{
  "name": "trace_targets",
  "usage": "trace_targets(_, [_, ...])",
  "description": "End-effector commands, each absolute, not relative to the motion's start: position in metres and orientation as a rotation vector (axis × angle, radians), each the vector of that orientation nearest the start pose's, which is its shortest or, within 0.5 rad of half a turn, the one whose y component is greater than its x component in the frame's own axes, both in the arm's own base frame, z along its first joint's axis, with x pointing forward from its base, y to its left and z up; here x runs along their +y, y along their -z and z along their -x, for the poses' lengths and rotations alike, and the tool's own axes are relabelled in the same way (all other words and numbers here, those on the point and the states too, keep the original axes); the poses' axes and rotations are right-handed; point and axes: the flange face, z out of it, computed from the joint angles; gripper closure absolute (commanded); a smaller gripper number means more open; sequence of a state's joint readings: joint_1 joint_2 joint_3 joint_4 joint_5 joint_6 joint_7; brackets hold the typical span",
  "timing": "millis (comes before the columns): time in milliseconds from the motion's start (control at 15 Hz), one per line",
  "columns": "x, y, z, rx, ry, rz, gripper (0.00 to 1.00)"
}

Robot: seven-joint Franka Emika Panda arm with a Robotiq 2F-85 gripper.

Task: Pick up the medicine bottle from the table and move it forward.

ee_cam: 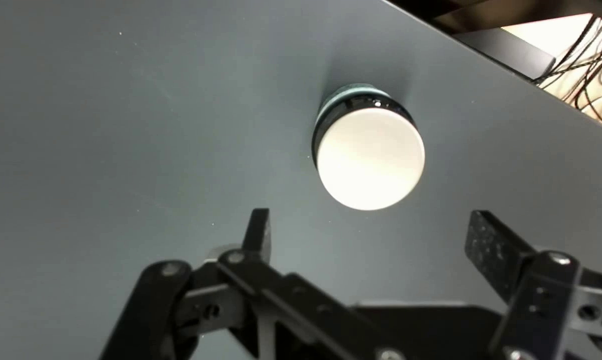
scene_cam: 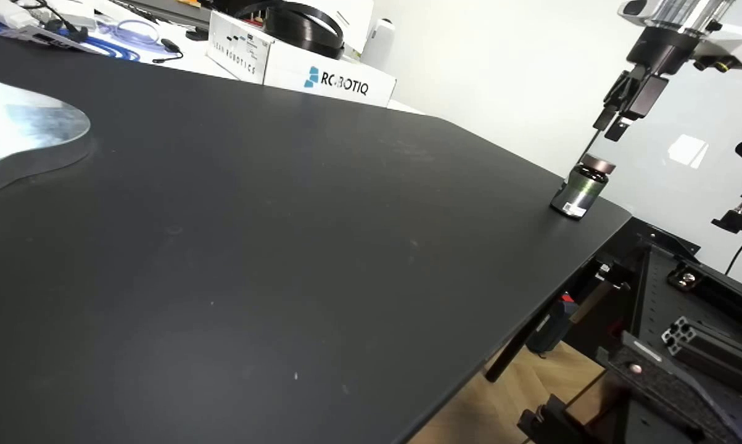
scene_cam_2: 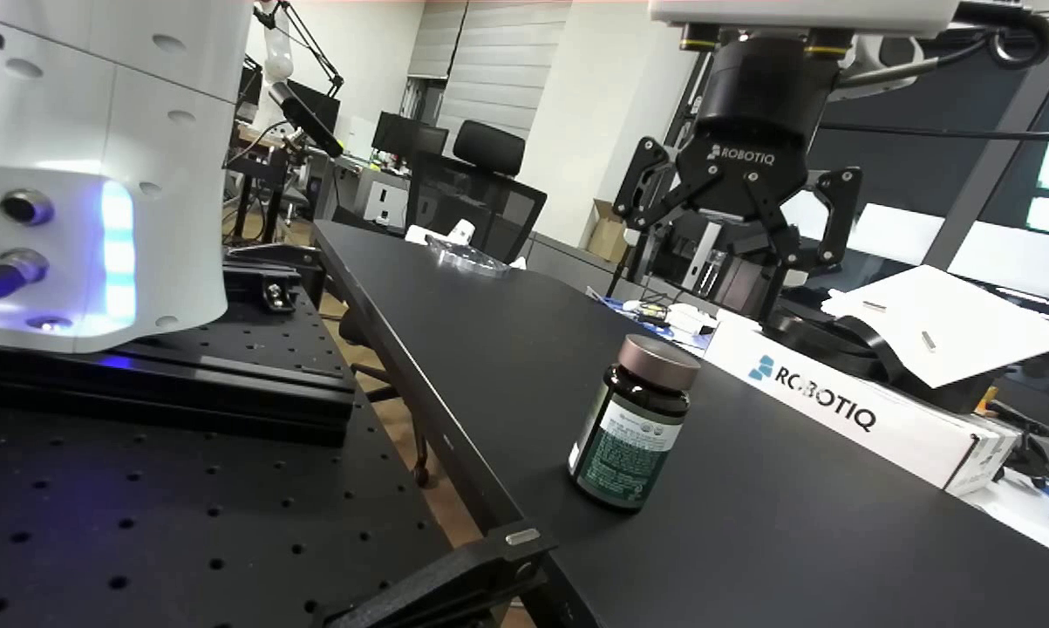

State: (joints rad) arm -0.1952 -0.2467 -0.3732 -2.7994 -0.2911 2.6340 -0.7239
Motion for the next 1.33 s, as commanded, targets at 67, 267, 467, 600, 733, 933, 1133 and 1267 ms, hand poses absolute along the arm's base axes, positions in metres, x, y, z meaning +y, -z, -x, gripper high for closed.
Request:
trace_targets(67, [-0.201, -0.261, -0.322, -0.681, 0.002, 3.153, 0.00])
trace_targets(267, [-0.206, -0.251, -0.318, -0.693, -0.029, 3.138, 0.00])
trace_targets(467, [-0.209, -0.244, -0.315, -0.701, -0.040, 3.125, 0.00])
trace_targets(600, [-0.210, -0.239, -0.315, -0.708, -0.045, 3.116, 0.00])
trace_targets(733, [-0.210, -0.236, -0.316, -0.719, -0.034, 3.114, 0.25])
trace_targets(933, [-0.209, -0.233, -0.317, -0.729, -0.015, 3.102, 0.49])
trace_targets(1133, [-0.203, -0.240, -0.323, -0.748, 0.022, 3.079, 0.64])
trace_targets(1267, [-0.193, -0.251, -0.331, -0.766, 0.067, 3.066, 0.64])
